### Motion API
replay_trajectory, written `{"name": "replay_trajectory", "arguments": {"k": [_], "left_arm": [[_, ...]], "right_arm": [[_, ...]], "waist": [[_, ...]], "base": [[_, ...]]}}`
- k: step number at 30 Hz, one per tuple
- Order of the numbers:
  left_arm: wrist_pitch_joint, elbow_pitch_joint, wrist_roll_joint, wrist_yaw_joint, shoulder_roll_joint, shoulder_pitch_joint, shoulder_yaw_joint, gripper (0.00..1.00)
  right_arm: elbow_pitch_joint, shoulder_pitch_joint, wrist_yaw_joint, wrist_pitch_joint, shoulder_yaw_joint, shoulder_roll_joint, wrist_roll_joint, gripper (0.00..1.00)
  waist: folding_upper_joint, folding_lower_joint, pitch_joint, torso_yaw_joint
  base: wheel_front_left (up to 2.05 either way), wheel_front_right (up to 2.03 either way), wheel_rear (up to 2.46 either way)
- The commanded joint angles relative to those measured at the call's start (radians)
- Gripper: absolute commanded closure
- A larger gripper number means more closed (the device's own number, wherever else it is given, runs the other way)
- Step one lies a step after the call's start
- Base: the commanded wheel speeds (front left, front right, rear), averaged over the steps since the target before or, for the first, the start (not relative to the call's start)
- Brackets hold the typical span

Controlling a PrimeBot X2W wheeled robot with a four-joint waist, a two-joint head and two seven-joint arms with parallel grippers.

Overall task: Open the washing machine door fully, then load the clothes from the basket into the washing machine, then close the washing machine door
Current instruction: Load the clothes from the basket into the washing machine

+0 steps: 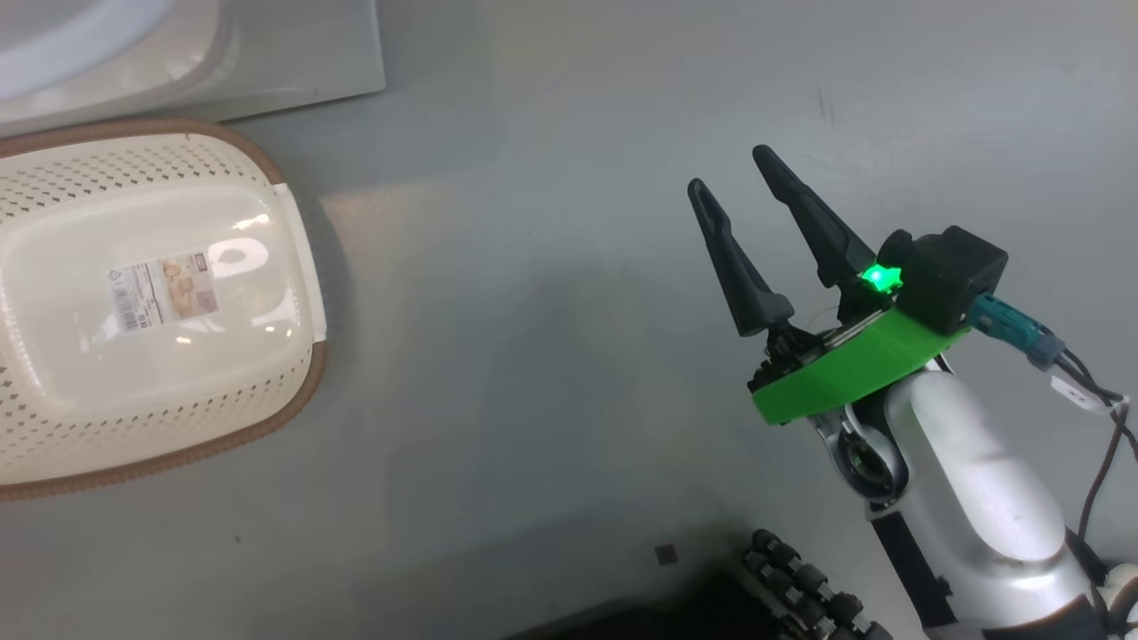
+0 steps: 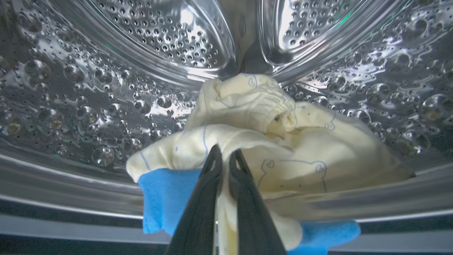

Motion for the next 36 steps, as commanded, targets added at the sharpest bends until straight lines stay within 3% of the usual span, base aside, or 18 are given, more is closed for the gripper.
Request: {"name": "replay_trajectory", "arguments": {"k": [1, 5, 19, 34, 35, 36], "left_arm": [[-0.038, -0.007, 0.012, 0.008, 0.051, -0.06, 0.033, 1.0], [-0.124, 0.006, 0.029, 0.005, 0.042, -0.121, 0.035, 1.0], [-0.341, -0.012, 0.112, -0.074, 0.02, -0.332, -0.025, 1.0], [-0.386, 0.066, 0.109, -0.087, -0.031, -0.372, -0.056, 1.0], [-0.386, 0.071, 0.109, -0.087, -0.032, -0.372, -0.058, 0.91], [-0.386, 0.076, 0.105, -0.087, -0.034, -0.37, -0.057, 0.0]], "right_arm": [[-0.032, 0.005, 0.0, -0.007, 0.016, 0.002, -0.005, 0.0], [-0.041, 0.003, 0.0, -0.007, 0.019, 0.002, -0.006, 0.0], [-0.053, 0.016, 0.0, -0.007, 0.002, 0.002, -0.041, 0.0], [-0.061, 0.015, 0.0, -0.007, 0.005, 0.002, -0.02, 0.0], [-0.059, 0.014, 0.0, -0.007, 0.005, 0.002, -0.02, 0.0], [-0.057, 0.012, 0.0, -0.007, 0.006, 0.002, -0.02, 0.0]], "waist": [[0.0, -0.0001, 0.015, -0.002], [0.0, -0.0001, 0.049, -0.005], [0.0, -0.0001, 0.171, -0.011], [0.0, -0.0001, 0.207, 0.003], [0.0, -0.0001, 0.206, 0.002], [0.0, -0.0001, 0.204, 0.002]], "base": [[0.0, 0.0, 0.0], [0.0, 0.0, 0.0], [0.0, 0.0, 0.0], [0.0, 0.0, 0.0], [0.0, 0.0, 0.0], [0.0, 0.0, 0.0]]}}
